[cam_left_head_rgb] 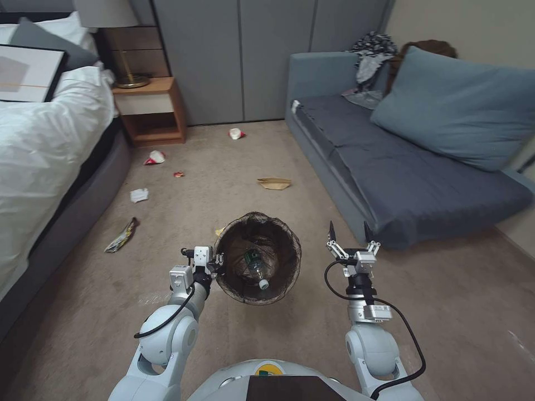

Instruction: Pick up the trash bin, then pick up the garbage from the floor and place it into the trash bin.

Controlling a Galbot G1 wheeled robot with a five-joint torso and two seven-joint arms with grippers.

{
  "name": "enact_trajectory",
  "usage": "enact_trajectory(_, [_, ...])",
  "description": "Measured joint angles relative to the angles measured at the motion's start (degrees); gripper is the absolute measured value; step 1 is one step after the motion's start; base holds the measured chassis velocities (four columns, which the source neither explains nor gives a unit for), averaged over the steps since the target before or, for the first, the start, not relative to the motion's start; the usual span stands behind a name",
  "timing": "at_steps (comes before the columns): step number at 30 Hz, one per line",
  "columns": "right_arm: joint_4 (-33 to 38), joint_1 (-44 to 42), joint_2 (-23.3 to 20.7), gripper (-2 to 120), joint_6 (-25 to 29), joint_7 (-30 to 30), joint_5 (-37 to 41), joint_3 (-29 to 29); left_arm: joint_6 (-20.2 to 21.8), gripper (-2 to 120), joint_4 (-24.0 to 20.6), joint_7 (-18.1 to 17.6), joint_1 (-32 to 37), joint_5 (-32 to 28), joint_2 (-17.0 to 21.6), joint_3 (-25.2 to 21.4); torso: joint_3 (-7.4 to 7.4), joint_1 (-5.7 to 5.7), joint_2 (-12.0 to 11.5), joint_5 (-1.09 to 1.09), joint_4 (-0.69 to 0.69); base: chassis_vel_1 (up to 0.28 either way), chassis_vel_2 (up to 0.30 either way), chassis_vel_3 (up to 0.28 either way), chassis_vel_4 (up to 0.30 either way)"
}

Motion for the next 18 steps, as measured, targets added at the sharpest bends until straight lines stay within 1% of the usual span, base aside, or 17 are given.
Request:
enact_trajectory(8, [0.0, -0.05, 0.02, 88, 0.02, -0.02, -0.07, -0.01, -0.15, 0, 0.0, 0.0, -0.03, 0.04, -0.01, 0.04, 0.0, 0.0, 0.0, 0.0, 0.0, 0.119, 0.126, 0.124, 0.123])
enact_trajectory(10, [0.0, -0.09, 0.04, 88, 0.04, -0.03, -0.12, -0.05, -2.23, 0, 0.22, 0.05, -0.01, 0.19, -0.01, 0.25, 0.0, 0.0, 0.0, 0.0, 0.0, 0.097, 0.086, 0.107, 0.105])
enact_trajectory(14, [0.0, -0.04, 0.04, 88, 0.04, -0.06, -0.14, -0.12, -3.25, 0, 0.35, 0.06, 0.01, 0.46, -0.02, 0.37, 0.0, 0.0, 0.0, 0.0, 0.03, 0.046, 0.05, 0.05, 0.044])
enact_trajectory(16, [0.02, -0.03, 0.04, 88, 0.02, -0.06, -0.15, -0.14, -3.96, 0, 0.49, 0.27, -0.01, 0.81, -0.02, 0.38, 0.0, 0.0, 0.0, 0.0, 0.01, 0.0, 0.0, 0.0, 0.0])
enact_trajectory(18, [0.02, 0.01, 0.04, 88, 0.03, -0.06, -0.15, -0.13, -5.63, 0, 0.77, 0.38, -0.13, 1.29, 0.01, 0.54, 0.0, 0.0, 0.0, 0.0, -0.03, 0.0, 0.0, 0.0, 0.0])
